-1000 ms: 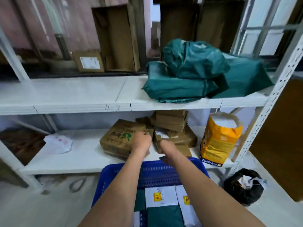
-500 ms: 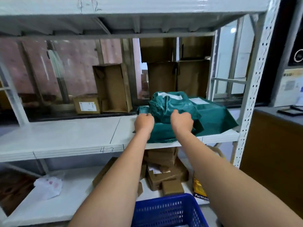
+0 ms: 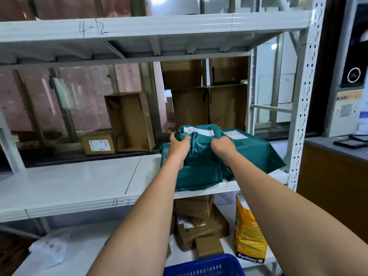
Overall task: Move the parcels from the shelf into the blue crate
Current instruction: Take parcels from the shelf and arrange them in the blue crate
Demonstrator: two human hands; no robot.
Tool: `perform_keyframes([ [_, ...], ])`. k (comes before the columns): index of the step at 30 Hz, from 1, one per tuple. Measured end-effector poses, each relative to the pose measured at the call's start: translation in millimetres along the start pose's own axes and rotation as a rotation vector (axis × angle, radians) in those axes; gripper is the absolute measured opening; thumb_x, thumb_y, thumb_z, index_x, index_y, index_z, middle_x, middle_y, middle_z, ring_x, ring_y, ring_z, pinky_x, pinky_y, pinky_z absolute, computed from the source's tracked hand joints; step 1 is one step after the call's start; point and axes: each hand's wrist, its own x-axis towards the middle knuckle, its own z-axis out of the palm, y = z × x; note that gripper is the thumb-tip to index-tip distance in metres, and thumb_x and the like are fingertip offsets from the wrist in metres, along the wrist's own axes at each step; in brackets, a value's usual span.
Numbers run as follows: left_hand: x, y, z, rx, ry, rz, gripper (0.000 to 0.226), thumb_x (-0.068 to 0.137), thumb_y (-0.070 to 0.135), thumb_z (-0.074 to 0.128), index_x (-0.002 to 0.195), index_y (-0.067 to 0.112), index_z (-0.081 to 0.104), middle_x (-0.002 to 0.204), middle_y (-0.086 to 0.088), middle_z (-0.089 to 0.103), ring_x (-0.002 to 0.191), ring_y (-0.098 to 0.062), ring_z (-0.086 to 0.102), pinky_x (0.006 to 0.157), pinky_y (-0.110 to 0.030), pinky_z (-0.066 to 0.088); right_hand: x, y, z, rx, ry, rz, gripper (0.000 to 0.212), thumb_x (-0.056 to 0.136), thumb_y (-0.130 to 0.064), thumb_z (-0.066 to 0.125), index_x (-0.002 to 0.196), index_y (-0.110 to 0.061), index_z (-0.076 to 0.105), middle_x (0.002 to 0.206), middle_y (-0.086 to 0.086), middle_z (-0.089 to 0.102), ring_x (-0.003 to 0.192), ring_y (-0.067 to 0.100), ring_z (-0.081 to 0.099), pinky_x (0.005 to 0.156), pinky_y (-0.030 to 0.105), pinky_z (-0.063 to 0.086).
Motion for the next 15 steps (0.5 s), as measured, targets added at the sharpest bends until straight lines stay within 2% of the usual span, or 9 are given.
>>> perform_keyframes([
  [2, -4, 0, 4, -0.055, -0.05, -0.046, 0.081, 0.088, 0.046, 0.055, 0.155, 0.029, 0.014, 0.152, -0.006, 0.038, 0.131, -0.032, 0.045, 0.109, -0.048, 0.039, 1, 3, 2, 0.06, 0.021, 0.005, 0.045, 0.094, -0.027, 0.042, 0.132, -0.002, 0.05, 0.129, 0.018, 0.056, 0.105, 0.032, 0.052, 0.086, 0.033, 0.042],
  [4, -8, -2, 7, -0.086, -0.047, -0.073, 0.088, 0.075, 0.053, 0.058, 0.152, 0.031, 0.02, 0.146, -0.006, 0.046, 0.123, -0.032, 0.052, 0.103, -0.05, 0.045, -2, 5, 4, 0.125, 0.043, 0.013, 0.047, 0.091, -0.029, 0.043, 0.131, -0.005, 0.05, 0.129, 0.017, 0.055, 0.108, 0.034, 0.053, 0.092, 0.037, 0.044],
  [6, -6, -7, 8, -0.074, -0.023, -0.079, 0.092, 0.069, 0.058, 0.056, 0.15, 0.029, 0.024, 0.142, -0.003, 0.048, 0.122, -0.032, 0.052, 0.103, -0.051, 0.045, -5, 6, 2, 0.171, 0.05, 0.042, 0.053, 0.086, -0.035, 0.042, 0.131, -0.008, 0.05, 0.131, 0.016, 0.055, 0.115, 0.037, 0.052, 0.101, 0.044, 0.043],
  [9, -9, -13, 3, -0.104, 0.012, -0.11, 0.099, 0.06, 0.072, 0.047, 0.144, 0.02, 0.04, 0.139, -0.003, 0.054, 0.119, -0.029, 0.055, 0.103, -0.046, 0.044, -12, 14, -4, 0.236, 0.105, 0.111, 0.052, 0.089, -0.037, 0.038, 0.131, -0.008, 0.049, 0.13, 0.015, 0.056, 0.113, 0.035, 0.052, 0.102, 0.045, 0.042],
  [12, -17, -25, -9, -0.218, -0.083, -0.175, 0.074, 0.071, 0.07, 0.048, 0.126, 0.023, 0.062, 0.125, -0.001, 0.066, 0.109, -0.026, 0.062, 0.1, -0.04, 0.047, -22, 27, -8, 0.363, 0.131, 0.185, 0.048, 0.091, -0.035, 0.041, 0.13, -0.007, 0.05, 0.126, 0.012, 0.057, 0.108, 0.033, 0.054, 0.097, 0.041, 0.045],
  [14, -31, -34, -18, -0.279, -0.176, -0.247, 0.063, 0.068, 0.068, 0.057, 0.114, 0.026, 0.07, 0.114, -0.005, 0.072, 0.104, -0.029, 0.067, 0.099, -0.044, 0.048, -32, 39, -5, 0.553, -0.016, 0.207, 0.056, 0.086, -0.043, 0.05, 0.134, -0.013, 0.05, 0.129, 0.007, 0.058, 0.111, 0.031, 0.056, 0.1, 0.043, 0.046],
  [15, -38, -39, -23, -0.312, -0.203, -0.257, 0.059, 0.069, 0.065, 0.061, 0.111, 0.026, 0.071, 0.11, -0.007, 0.073, 0.102, -0.03, 0.068, 0.098, -0.047, 0.049, -34, 48, -1, 0.636, -0.127, 0.215, 0.067, 0.081, -0.051, 0.059, 0.137, -0.017, 0.048, 0.13, 0.004, 0.058, 0.112, 0.03, 0.058, 0.101, 0.043, 0.046],
])
